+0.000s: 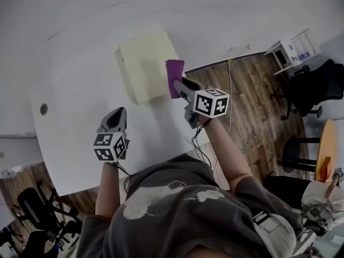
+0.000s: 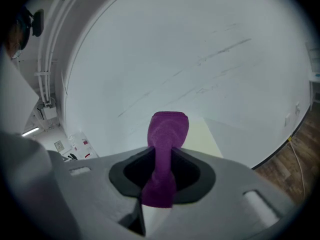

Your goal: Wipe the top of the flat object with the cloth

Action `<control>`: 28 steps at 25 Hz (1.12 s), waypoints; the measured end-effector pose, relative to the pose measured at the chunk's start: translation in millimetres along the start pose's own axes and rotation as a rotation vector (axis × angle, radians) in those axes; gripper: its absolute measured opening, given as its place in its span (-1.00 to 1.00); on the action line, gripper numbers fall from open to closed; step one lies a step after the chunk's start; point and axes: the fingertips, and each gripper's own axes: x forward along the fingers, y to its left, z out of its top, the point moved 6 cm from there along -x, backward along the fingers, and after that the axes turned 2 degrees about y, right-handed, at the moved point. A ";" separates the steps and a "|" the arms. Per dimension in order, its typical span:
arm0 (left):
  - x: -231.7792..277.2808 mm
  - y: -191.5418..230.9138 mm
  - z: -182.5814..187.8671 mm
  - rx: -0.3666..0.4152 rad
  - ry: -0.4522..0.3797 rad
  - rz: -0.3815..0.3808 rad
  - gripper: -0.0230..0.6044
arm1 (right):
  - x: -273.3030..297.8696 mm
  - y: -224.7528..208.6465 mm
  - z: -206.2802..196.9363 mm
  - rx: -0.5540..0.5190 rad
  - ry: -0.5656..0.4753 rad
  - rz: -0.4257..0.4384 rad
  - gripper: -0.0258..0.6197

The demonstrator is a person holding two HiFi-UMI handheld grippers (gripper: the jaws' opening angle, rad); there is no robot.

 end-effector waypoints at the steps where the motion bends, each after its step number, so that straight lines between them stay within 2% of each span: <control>1: 6.1 -2.2 1.9 0.003 0.007 0.003 -0.93 | 2.4 -5.0 5.1 -0.003 0.001 0.008 -0.62; 7: 43.5 -12.1 8.5 0.004 0.050 0.005 -0.93 | 18.0 -29.0 37.8 -0.026 0.000 0.038 -0.62; 15: 80.1 -19.1 5.5 -0.010 0.116 0.002 -0.93 | 46.1 -39.7 72.5 -0.079 0.020 0.090 -0.62; 20: 95.4 -20.9 0.4 -0.013 0.161 0.007 -0.93 | 64.5 -44.4 87.5 -0.100 0.034 0.116 -0.62; 24: 103.2 -20.3 -1.6 0.016 0.182 0.027 -0.93 | 81.0 -46.2 93.8 -0.121 0.057 0.137 -0.62; 28: 108.9 -16.7 -3.4 -0.004 0.199 0.041 -0.93 | 101.1 -46.0 97.9 -0.141 0.081 0.156 -0.62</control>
